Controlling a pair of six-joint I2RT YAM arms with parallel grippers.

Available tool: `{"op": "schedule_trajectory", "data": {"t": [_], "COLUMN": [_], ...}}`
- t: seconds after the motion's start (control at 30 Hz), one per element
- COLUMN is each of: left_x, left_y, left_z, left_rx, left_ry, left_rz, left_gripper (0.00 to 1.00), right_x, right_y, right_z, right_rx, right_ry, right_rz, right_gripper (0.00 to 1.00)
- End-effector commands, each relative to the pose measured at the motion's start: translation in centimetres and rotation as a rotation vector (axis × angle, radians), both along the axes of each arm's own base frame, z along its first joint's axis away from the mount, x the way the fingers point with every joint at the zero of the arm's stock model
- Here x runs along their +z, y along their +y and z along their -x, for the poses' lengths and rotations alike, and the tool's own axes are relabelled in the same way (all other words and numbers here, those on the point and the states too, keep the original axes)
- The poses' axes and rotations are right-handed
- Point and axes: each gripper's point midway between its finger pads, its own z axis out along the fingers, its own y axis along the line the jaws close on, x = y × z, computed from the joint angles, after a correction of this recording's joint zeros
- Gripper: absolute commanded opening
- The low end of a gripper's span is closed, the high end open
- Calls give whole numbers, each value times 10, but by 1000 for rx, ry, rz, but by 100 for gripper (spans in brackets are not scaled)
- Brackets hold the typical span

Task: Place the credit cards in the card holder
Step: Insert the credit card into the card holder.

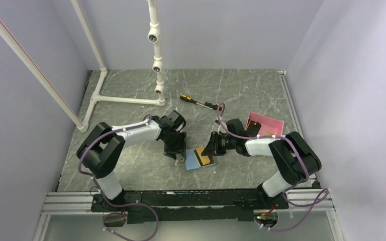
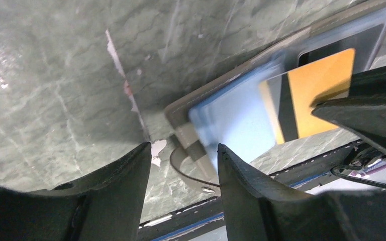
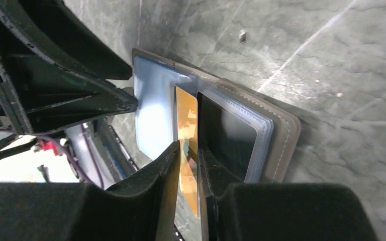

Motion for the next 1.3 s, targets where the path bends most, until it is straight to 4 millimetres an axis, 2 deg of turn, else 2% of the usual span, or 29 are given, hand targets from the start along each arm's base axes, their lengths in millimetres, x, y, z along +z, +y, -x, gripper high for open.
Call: {"op": "schedule_trajectory", "data": {"t": [0.0, 0.13, 0.23, 0.3, 0.33, 0.6, 1.1, 1.23, 1.27], "left_x": [8, 3, 0, -3, -5, -20, -26, -25, -25], "left_y": [9, 8, 6, 3, 2, 0, -7, -5, -5], "left_z": [-1, 8, 14, 18, 20, 23, 27, 26, 26], "left_rx": [20, 24, 30, 37, 41, 52, 43, 40, 37], "left_ry": [-58, -25, -8, 4, 9, 25, 22, 15, 13], "left_rz": [-11, 18, 49, 72, 81, 80, 78, 65, 63], "left_gripper": [57, 52, 50, 48, 48, 40, 38, 38, 38], "right_x": [-8, -4, -3, -3, -3, -10, -5, -17, -21], "right_y": [-18, -13, -9, -7, -7, -9, 2, -4, -7], "right_z": [-8, -4, -3, -5, -7, -20, 3, 1, 1], "right_rx": [-23, -6, -7, -18, -27, -90, -206, -197, -194], "right_ry": [-61, -59, -49, -61, -75, -151, -22, -22, -24], "right_rz": [138, 100, 64, 47, 43, 47, -137, -46, -6], "right_gripper": [23, 20, 12, 1, 0, 0, 0, 3, 8]}}
